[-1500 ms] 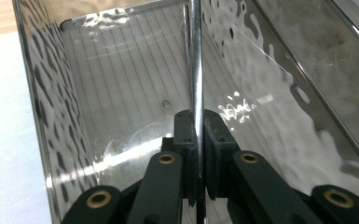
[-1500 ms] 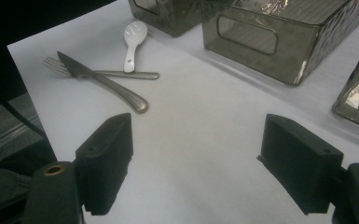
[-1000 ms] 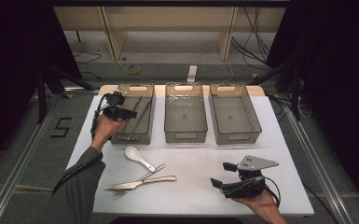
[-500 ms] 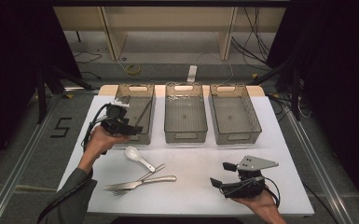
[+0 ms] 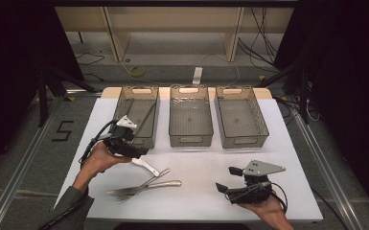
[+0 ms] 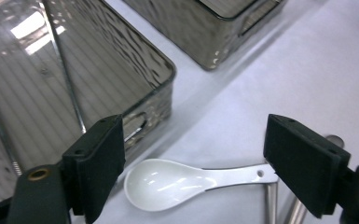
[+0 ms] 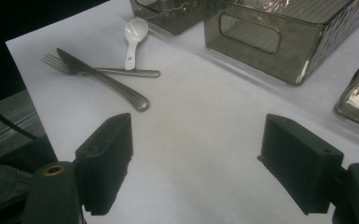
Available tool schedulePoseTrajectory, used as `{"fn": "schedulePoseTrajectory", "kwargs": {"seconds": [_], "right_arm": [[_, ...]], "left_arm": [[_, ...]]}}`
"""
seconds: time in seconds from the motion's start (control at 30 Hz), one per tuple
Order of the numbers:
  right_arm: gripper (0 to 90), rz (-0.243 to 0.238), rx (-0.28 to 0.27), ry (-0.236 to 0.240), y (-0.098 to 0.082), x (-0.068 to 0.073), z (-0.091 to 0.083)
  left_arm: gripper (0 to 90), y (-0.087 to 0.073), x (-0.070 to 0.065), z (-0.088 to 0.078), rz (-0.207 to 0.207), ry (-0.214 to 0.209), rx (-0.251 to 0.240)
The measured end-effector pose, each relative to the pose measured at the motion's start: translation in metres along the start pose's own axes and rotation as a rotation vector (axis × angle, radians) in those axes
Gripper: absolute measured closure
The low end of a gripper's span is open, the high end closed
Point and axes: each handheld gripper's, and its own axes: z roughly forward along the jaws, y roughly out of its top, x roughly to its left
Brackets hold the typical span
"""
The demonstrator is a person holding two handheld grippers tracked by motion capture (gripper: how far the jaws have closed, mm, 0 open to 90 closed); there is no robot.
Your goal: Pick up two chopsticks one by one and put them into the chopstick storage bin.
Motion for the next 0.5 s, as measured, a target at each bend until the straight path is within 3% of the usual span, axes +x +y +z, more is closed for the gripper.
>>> {"fn": "schedulePoseTrajectory", "kwargs": {"seconds": [0.33,0.5], "right_arm": [[24.8,0.008,-0.021,-0.012,0.000,-0.002,0.000],[24.7,0.012,-0.023,-0.013,-0.001,-0.002,0.000]], "left_arm": [[16.2,-0.006,-0.015,0.004,0.078,-0.041,0.026],[15.9,-0.008,-0.020,0.009,0.114,-0.032,0.053]]}}
